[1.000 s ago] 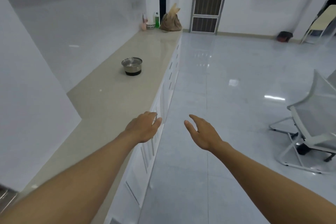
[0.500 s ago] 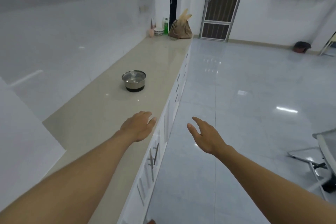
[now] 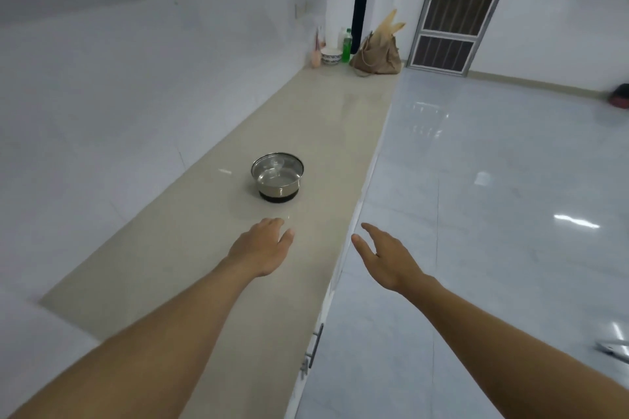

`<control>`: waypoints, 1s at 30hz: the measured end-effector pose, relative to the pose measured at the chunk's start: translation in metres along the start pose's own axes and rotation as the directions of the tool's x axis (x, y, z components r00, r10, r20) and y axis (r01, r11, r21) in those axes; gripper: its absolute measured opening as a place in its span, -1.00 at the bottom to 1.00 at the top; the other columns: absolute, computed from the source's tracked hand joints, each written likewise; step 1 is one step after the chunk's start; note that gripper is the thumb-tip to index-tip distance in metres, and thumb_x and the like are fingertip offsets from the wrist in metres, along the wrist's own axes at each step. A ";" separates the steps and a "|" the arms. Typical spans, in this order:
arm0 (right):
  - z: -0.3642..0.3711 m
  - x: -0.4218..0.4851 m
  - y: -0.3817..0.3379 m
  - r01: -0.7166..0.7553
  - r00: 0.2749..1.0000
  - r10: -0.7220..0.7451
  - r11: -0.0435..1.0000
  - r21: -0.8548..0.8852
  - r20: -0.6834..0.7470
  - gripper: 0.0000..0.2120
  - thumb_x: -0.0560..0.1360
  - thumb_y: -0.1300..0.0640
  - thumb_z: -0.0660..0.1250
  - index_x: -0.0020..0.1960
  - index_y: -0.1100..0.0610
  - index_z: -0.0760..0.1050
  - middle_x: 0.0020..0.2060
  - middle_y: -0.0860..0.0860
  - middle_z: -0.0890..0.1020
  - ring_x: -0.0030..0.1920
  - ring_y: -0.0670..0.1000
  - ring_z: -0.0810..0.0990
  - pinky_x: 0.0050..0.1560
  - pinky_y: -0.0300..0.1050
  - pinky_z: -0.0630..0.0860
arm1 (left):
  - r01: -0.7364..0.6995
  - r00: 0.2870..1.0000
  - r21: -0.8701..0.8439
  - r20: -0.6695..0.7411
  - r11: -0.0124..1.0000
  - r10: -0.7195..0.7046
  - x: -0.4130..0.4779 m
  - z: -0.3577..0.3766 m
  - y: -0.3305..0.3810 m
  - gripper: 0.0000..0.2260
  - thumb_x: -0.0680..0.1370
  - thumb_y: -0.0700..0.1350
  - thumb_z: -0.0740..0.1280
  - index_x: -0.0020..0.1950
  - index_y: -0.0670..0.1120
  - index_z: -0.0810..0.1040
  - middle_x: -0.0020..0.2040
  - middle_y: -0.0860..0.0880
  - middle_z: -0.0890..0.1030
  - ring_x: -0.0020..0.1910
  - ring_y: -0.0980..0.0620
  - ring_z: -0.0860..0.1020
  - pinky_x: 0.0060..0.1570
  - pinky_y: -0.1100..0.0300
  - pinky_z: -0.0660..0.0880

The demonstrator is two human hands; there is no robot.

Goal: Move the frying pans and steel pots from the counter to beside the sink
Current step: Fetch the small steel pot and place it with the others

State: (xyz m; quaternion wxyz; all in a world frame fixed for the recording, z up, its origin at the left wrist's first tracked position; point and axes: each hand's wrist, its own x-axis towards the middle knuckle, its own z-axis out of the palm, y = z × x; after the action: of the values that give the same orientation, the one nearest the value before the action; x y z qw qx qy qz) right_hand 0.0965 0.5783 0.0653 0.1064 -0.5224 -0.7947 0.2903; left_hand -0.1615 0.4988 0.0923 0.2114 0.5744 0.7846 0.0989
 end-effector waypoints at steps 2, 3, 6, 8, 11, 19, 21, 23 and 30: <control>0.004 0.029 -0.003 0.017 1.000 -0.017 1.000 0.003 0.016 -0.28 0.60 -0.37 -0.02 0.61 0.03 0.19 0.56 0.01 0.34 0.56 0.06 0.28 0.53 0.03 0.20 | 0.038 0.999 -0.004 -0.011 0.999 -0.038 0.019 -0.005 -0.010 -0.51 0.67 0.18 0.01 0.51 -0.03 0.33 0.51 -0.04 0.37 0.45 -0.08 0.37 0.38 -0.02 0.33; 0.006 0.045 -0.005 0.023 0.999 -0.024 1.000 0.009 0.027 -0.28 0.60 -0.38 -0.02 0.61 0.03 0.20 0.56 0.01 0.34 0.55 0.07 0.29 0.53 0.04 0.21 | 0.059 0.998 -0.007 -0.021 0.998 -0.059 0.029 -0.007 -0.014 -0.51 0.67 0.18 0.02 0.50 -0.04 0.34 0.50 -0.05 0.38 0.45 -0.08 0.37 0.38 -0.03 0.34; 0.014 0.097 -0.010 0.058 0.997 -0.059 0.998 0.018 0.059 -0.29 0.61 -0.36 0.00 0.60 0.04 0.21 0.55 0.02 0.35 0.54 0.07 0.30 0.52 0.03 0.21 | 0.125 0.991 -0.035 -0.047 0.992 -0.126 0.063 -0.011 -0.028 -0.55 0.67 0.16 0.03 0.41 -0.06 0.42 0.45 -0.07 0.43 0.40 -0.10 0.41 0.33 -0.04 0.36; 0.020 0.134 -0.012 0.088 0.992 -0.090 0.996 0.032 0.087 -0.30 0.62 -0.35 0.01 0.60 0.05 0.21 0.55 0.02 0.35 0.55 0.07 0.30 0.52 0.02 0.21 | 0.175 0.982 -0.053 -0.057 0.983 -0.178 0.088 -0.013 -0.035 -0.58 0.66 0.16 0.04 0.33 -0.08 0.45 0.40 -0.08 0.46 0.36 -0.12 0.44 0.30 -0.03 0.38; 0.028 0.187 -0.014 0.120 0.980 -0.127 0.991 0.051 0.151 -0.31 0.62 -0.34 0.01 0.60 0.05 0.21 0.56 0.02 0.35 0.55 0.06 0.29 0.53 0.01 0.20 | 0.247 0.966 -0.089 -0.057 0.965 -0.253 0.123 -0.015 -0.042 -0.59 0.66 0.15 0.05 0.26 -0.11 0.47 0.36 -0.10 0.47 0.34 -0.15 0.45 0.31 -0.06 0.39; 0.045 0.312 -0.022 0.113 0.963 -0.149 0.979 0.167 0.225 -0.31 0.62 -0.32 0.06 0.60 0.08 0.21 0.53 0.04 0.38 0.50 0.08 0.38 0.49 0.03 0.28 | 0.345 0.922 -0.233 -0.098 0.909 -0.374 0.219 -0.019 -0.052 -0.63 0.65 0.13 0.08 0.25 -0.09 0.45 0.32 -0.13 0.45 0.32 -0.17 0.45 0.29 -0.12 0.42; 0.050 0.339 -0.027 0.099 0.967 -0.143 0.974 0.203 0.212 -0.31 0.62 -0.31 0.08 0.60 0.08 0.20 0.53 0.07 0.38 0.50 0.10 0.37 0.48 0.02 0.27 | 0.362 0.905 -0.272 -0.126 0.892 -0.406 0.239 -0.016 -0.058 -0.69 0.66 0.09 0.10 0.20 -0.09 0.43 0.30 -0.15 0.45 0.30 -0.20 0.46 0.27 -0.13 0.42; 0.057 0.364 -0.033 0.101 0.971 -0.146 0.968 0.229 0.187 -0.33 0.63 -0.28 0.09 0.60 0.09 0.19 0.54 0.08 0.37 0.51 0.12 0.35 0.48 0.02 0.26 | 0.383 0.885 -0.311 -0.146 0.870 -0.442 0.258 -0.014 -0.065 -0.73 0.66 0.07 0.11 0.19 -0.10 0.41 0.30 -0.19 0.44 0.29 -0.22 0.46 0.27 -0.10 0.42; 0.091 0.414 -0.047 0.188 0.964 -0.231 0.941 0.281 0.130 -0.44 0.66 -0.13 0.16 0.58 0.09 0.25 0.52 0.02 0.40 0.53 0.04 0.32 0.43 -0.14 0.21 | 0.373 0.860 -0.396 -0.191 0.839 -0.473 0.306 0.005 -0.083 -0.61 0.67 0.01 0.13 0.48 -0.04 0.34 0.46 -0.17 0.37 0.40 -0.17 0.43 0.35 0.02 0.35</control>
State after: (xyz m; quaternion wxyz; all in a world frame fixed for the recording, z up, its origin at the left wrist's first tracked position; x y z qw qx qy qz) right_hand -0.1612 0.9019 -0.0366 0.1414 -0.3905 -0.8057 0.4224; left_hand -0.3068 0.7604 -0.0121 0.2120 0.3187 0.8848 0.2658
